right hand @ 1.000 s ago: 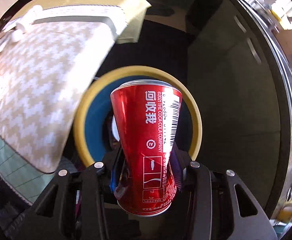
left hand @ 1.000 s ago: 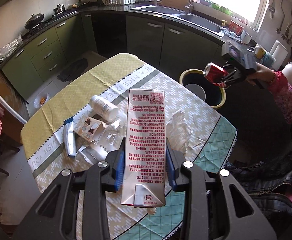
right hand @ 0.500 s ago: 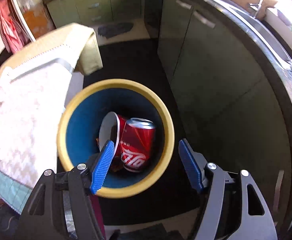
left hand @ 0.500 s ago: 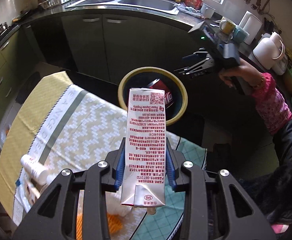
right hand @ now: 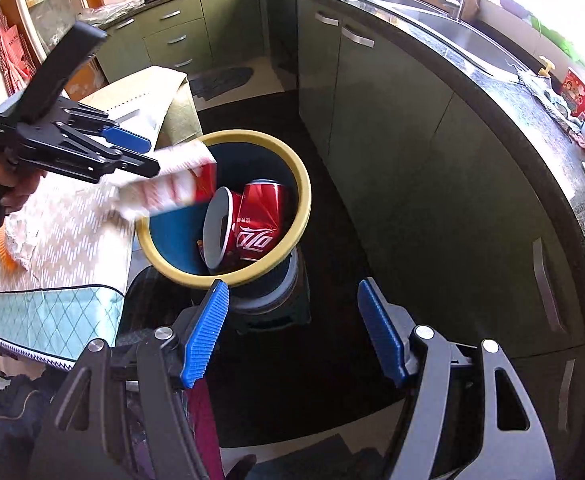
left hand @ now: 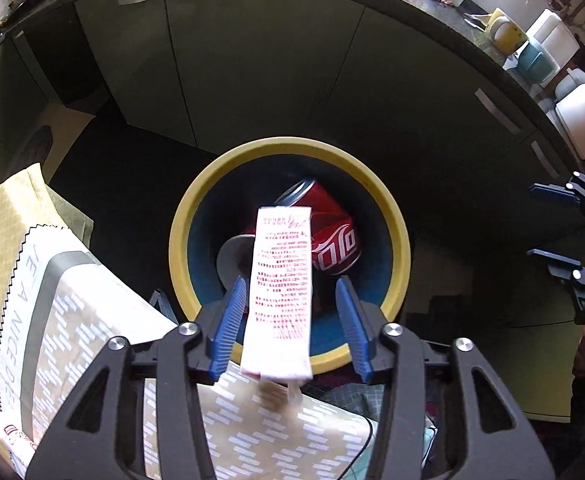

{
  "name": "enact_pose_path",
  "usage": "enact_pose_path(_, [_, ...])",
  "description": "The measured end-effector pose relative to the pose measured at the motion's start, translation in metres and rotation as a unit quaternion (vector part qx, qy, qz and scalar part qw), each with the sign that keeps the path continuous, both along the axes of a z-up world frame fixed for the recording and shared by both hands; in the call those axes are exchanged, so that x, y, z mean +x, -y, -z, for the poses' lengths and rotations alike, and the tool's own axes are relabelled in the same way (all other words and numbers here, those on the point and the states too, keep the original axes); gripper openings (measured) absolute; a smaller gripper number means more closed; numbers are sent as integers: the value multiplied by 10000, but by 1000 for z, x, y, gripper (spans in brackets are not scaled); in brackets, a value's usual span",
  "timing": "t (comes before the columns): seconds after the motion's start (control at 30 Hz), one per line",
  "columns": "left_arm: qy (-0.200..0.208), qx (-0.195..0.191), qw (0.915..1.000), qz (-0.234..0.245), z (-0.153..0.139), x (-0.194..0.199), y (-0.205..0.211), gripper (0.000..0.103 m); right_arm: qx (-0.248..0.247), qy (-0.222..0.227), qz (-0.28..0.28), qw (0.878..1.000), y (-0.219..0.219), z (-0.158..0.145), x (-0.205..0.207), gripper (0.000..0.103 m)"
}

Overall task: Collect trash
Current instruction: 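Carry the cola can over the bin and release it with the right gripper, then move both open grippers from the bin back over the table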

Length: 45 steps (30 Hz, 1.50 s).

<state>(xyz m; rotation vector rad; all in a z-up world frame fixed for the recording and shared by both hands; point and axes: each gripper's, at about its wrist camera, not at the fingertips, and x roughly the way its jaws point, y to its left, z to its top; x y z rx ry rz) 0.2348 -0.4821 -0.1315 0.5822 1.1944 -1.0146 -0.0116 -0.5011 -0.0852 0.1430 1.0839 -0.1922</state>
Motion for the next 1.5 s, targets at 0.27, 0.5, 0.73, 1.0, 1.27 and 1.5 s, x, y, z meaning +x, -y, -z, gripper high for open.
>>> enact_pose_path(0.27, [118, -479, 9984, -265, -65, -7, -77, 48, -80, 131, -460, 9988, -28, -10, 14, 67])
enact_pose_path(0.5, [684, -250, 9939, -826, -116, -40, -233, 59, -125, 147, -1168, 9930, -74, -18, 60, 67])
enact_pose_path(0.73, [638, 719, 9926, -743, -52, -65, -333, 63, -264, 3, -2059, 9782, -147, -20, 95, 67])
enact_pose_path(1.0, [663, 846, 9935, -364, -1, -65, -347, 69, -444, -248, -2482, 9674, -190, -16, 96, 68])
enact_pose_path(1.27, [356, 1135, 9927, 217, 25, -65, -334, 73, -421, -407, -2382, 9694, -180, -9, 96, 69])
enact_pose_path(1.5, [143, 786, 9966, -190, 17, -49, -343, 16, -399, -419, -2532, 9657, -191, -7, 106, 69])
